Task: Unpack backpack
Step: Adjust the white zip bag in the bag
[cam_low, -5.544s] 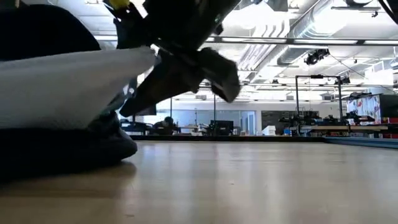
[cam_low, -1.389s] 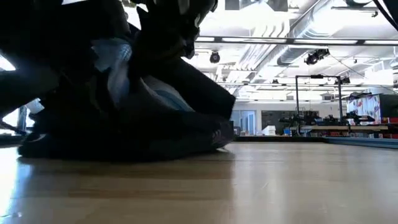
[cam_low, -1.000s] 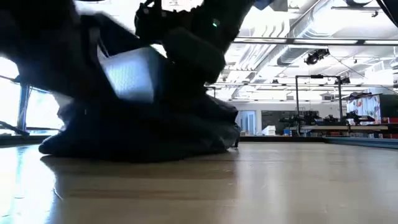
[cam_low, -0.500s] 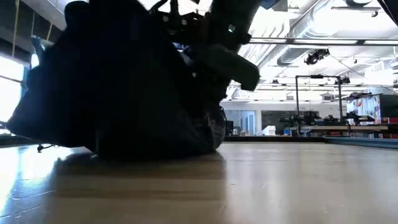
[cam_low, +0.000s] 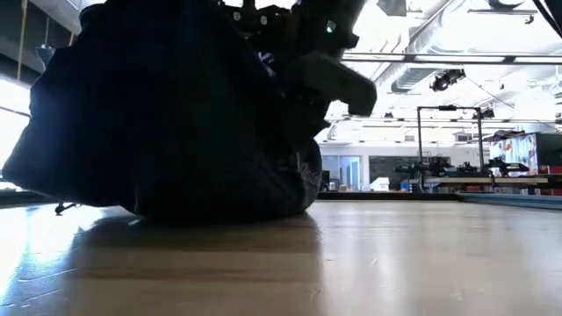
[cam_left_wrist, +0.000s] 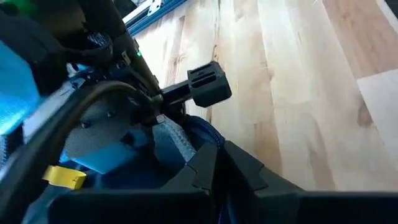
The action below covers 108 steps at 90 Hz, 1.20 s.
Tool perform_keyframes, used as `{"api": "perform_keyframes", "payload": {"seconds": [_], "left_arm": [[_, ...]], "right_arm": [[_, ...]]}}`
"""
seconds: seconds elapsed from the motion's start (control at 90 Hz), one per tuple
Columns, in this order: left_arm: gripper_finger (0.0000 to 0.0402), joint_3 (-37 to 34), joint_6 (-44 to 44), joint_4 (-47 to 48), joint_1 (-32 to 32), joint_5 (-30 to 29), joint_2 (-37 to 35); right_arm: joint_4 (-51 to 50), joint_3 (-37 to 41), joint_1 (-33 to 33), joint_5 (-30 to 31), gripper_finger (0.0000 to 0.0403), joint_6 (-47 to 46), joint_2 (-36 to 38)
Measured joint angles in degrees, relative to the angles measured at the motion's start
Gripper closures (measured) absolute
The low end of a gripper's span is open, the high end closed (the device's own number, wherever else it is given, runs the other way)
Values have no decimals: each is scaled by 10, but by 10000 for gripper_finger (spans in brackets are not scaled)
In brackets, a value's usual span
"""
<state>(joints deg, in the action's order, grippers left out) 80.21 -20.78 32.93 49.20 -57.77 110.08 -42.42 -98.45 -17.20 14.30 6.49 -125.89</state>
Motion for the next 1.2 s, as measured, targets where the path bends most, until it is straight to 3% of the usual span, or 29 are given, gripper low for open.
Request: {"api": "perform_keyframes", "payload": {"seconds": [0.2,0.367,0.689,0.9,1.033,1.2], "left_arm": [[402,0,-12,-1,0,7,0],[401,1,-13,-2,0,7,0],[401,2,-12,-5,-2,8,0],[401,3,-11,-6,-3,8,0],[401,3,-9,-11,-3,7,0],[401,3,19,-34,-4,11,0]], "right_arm": [[-70,-27,-17,-3,236,38,0],[-136,-55,-36,1,191,23,0],[-289,-123,-58,43,194,19,-1],[-357,-174,-61,12,198,51,-3],[-423,-202,-61,23,198,14,-3],[-438,-214,-72,-8,199,-2,-3]]}}
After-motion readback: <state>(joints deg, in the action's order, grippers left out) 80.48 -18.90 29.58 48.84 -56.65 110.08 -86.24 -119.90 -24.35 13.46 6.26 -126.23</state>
